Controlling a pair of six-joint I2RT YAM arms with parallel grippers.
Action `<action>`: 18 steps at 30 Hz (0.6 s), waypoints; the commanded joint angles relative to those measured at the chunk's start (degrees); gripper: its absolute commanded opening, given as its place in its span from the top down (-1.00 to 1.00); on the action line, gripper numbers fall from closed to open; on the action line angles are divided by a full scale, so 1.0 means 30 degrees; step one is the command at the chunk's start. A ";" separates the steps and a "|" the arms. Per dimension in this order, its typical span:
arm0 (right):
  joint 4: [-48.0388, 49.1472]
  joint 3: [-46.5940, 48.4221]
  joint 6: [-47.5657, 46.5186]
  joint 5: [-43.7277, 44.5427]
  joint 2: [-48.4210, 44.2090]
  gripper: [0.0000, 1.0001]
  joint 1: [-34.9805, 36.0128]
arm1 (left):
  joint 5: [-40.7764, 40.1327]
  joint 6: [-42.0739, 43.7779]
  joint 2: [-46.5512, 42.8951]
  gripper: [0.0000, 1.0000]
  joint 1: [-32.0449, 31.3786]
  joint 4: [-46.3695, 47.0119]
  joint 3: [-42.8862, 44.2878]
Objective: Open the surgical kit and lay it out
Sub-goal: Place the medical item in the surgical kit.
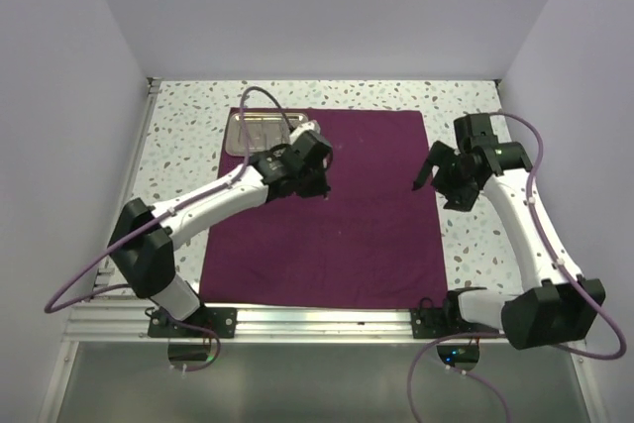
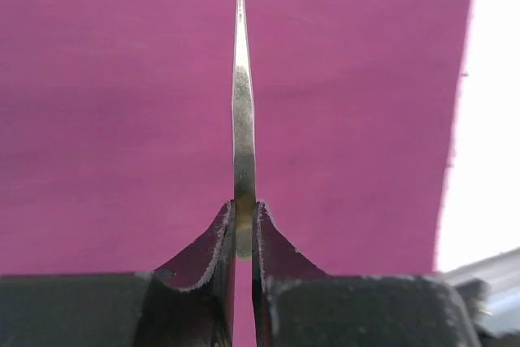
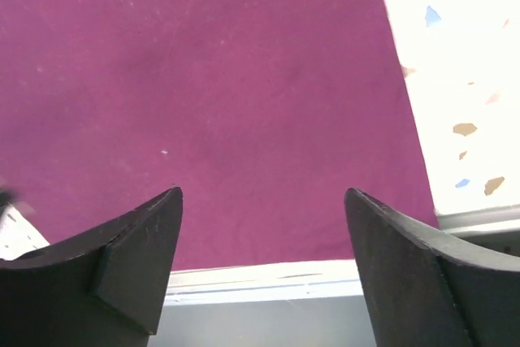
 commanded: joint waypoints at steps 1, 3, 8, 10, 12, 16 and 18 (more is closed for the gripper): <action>-0.2201 0.0569 0.1247 0.0676 -0.1119 -0.74 -0.0159 | -0.0693 -0.4156 0.1053 1.00 -0.2247 0.4496 0.0519; -0.2640 0.0452 0.1393 0.0558 -0.1880 -0.77 -0.0188 | -0.1045 -0.5004 0.2633 1.00 -0.3191 0.4940 0.1107; -0.3695 0.0421 0.1045 0.0527 -0.3811 -0.78 -0.0188 | -0.0318 -0.5945 0.6208 1.00 -0.5566 0.7166 0.2923; -0.4398 0.0830 0.0780 0.0934 -0.4195 -0.79 -0.0159 | -0.0198 -0.5888 0.7436 1.00 -0.6325 0.7227 0.4062; -0.4807 0.1123 0.0517 0.1171 -0.4721 -0.82 -0.0130 | -0.0403 -0.5887 0.8085 1.00 -0.6884 0.7051 0.4711; -0.5132 0.1183 0.0457 0.1290 -0.5338 -0.86 -0.0130 | 0.0591 -0.6822 0.9665 1.00 -0.7209 0.6847 0.5445; -0.5220 0.1183 0.0369 0.1202 -0.5456 -0.86 -0.0159 | 0.1087 -0.7264 1.0108 1.00 -0.7268 0.6408 0.5883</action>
